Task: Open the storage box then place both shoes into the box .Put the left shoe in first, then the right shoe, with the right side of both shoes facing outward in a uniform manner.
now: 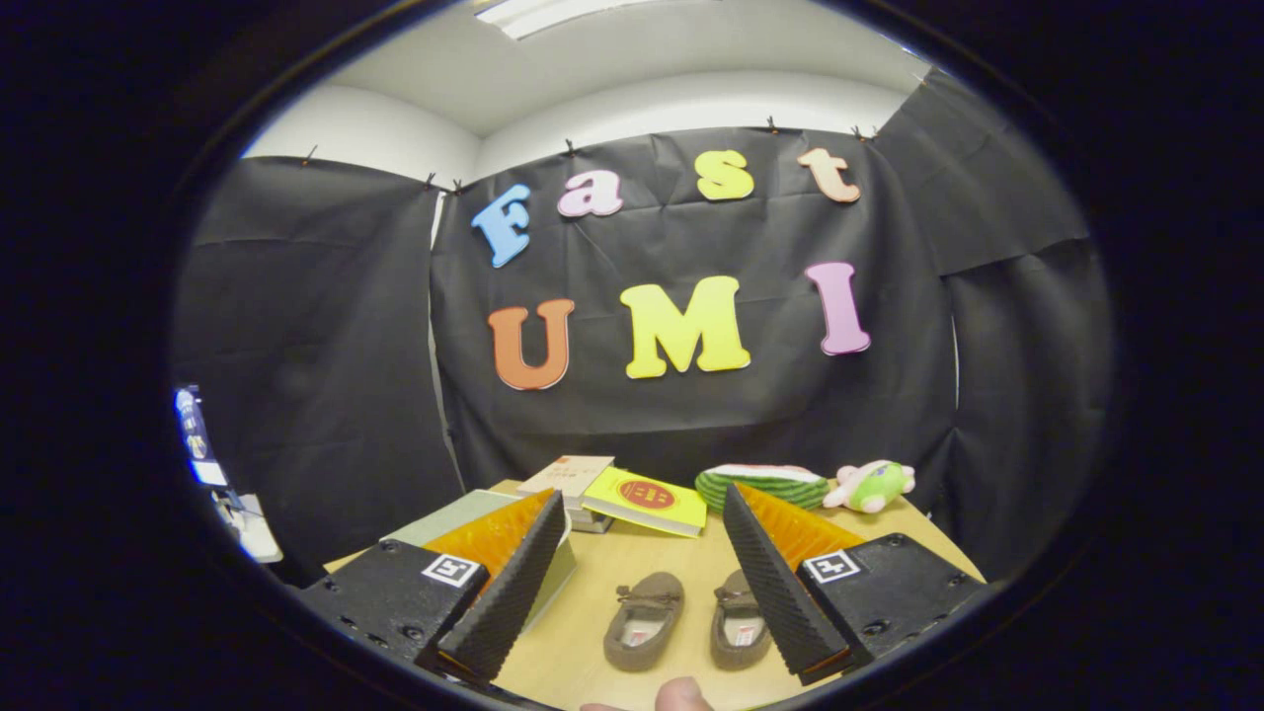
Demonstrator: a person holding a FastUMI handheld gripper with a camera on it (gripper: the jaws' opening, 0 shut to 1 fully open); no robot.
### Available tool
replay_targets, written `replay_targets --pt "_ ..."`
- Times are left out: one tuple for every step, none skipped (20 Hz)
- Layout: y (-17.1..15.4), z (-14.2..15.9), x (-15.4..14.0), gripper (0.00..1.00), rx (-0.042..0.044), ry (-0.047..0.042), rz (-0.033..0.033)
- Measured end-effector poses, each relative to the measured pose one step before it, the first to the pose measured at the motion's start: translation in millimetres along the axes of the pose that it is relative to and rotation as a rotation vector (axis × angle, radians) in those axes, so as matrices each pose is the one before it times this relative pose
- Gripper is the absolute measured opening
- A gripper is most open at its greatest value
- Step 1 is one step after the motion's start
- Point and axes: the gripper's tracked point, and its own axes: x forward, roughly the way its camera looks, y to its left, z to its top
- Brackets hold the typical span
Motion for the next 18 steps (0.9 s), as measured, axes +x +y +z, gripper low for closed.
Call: replay_targets --pt "2.06 2.18 -0.88 1.00 0.00460 -0.00127 0.00542" --pt "1.40 1.62 -0.48 1.00 0.00303 -0.00277 0.00441" --pt "0.66 1.96 -0.22 1.00 -0.00029 0.00036 -0.00153" --pt "0.48 0.44 -0.31 1.00 0.00025 -0.00092 0.00167" --pt "2.02 0.70 0.23 1.00 0.00542 0.00190 0.00392" --pt "2.36 0.41 -0.31 1.00 0.00667 0.00194 0.00412" --pt "1.44 1.65 0.38 1.00 -0.00099 0.00170 0.00105" --pt "1.28 -0.07 -0.05 1.00 -0.01191 0.00521 0.00454" --pt "3.46 1.53 0.90 1.00 -0.01065 0.00054 0.00556" --pt "1.82 1.46 0.52 1.00 -0.00772 0.00272 0.00496" --pt "4.01 2.27 1.53 1.00 -0.00566 0.00087 0.01015" --pt "4.46 2.05 0.89 1.00 -0.00247 -0.00095 0.01306" --pt "4.33 2.91 1.66 1.00 -0.00289 0.00065 0.01454" --pt "4.88 1.95 2.63 1.00 -0.00441 0.00115 0.02249" --pt "6.03 1.97 2.19 1.00 -0.00660 0.00730 0.02425" --pt "3.51 3.05 0.73 1.00 -0.00161 0.00285 0.01919" --pt "2.22 3.25 2.54 1.00 0.00216 0.00106 0.01358" --pt "3.76 2.27 2.87 1.00 0.00109 0.00235 0.01263"
